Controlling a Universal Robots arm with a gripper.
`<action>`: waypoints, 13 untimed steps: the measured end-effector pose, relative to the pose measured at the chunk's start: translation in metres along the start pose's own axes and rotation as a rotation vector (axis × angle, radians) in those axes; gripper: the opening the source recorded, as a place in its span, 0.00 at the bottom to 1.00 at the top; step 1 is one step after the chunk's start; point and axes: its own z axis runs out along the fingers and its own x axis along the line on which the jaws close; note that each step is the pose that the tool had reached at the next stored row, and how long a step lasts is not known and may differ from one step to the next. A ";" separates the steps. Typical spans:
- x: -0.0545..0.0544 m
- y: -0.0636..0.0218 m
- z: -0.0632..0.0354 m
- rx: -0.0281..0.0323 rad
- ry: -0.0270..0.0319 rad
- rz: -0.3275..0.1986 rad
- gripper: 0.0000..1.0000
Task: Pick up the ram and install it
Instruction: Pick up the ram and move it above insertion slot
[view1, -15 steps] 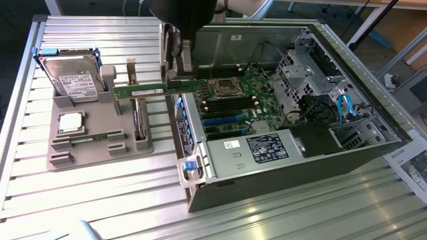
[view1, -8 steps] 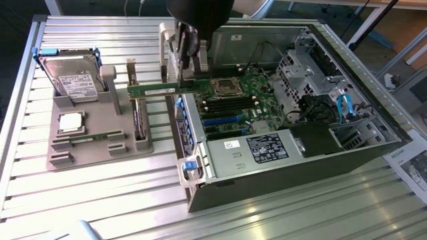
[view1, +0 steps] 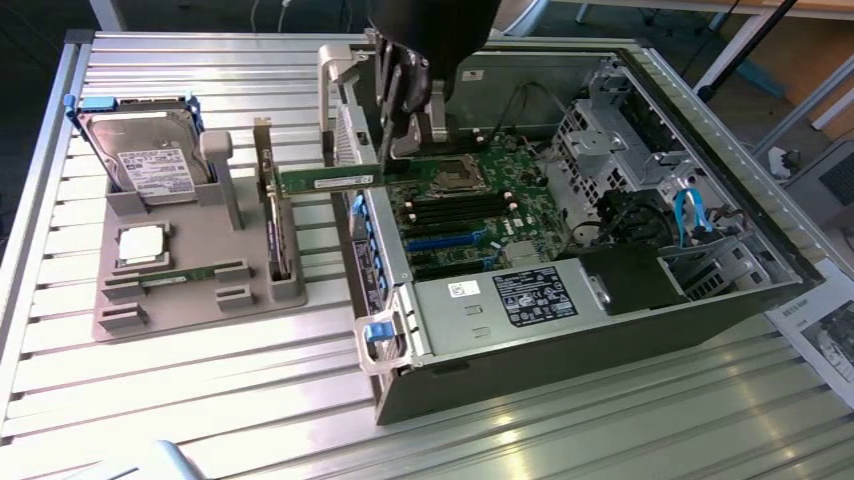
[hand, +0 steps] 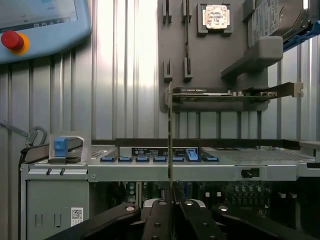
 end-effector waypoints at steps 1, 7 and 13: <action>0.000 -0.0020 -0.0001 0.0000 0.0001 0.000 0.12; 0.001 -0.0208 -0.0009 0.0000 0.0000 0.000 0.12; 0.002 -0.0402 -0.0017 0.0000 0.0000 0.000 0.12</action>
